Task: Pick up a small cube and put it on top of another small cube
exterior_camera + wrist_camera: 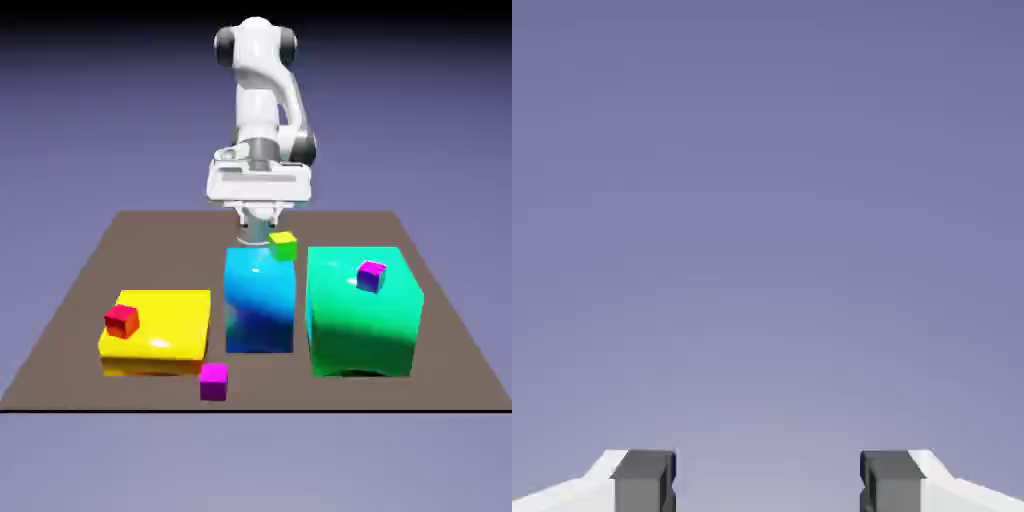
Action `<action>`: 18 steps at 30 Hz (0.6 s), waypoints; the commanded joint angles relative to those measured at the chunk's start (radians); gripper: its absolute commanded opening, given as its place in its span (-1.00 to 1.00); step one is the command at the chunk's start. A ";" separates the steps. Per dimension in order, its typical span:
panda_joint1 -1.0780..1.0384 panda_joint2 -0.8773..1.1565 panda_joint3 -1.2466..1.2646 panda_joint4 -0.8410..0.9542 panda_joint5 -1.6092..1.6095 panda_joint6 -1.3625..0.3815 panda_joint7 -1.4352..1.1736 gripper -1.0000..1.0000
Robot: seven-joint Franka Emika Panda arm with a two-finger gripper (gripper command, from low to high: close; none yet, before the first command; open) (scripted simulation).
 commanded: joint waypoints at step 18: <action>0.139 0.652 -0.259 0.414 0.123 -0.452 -0.137 0.00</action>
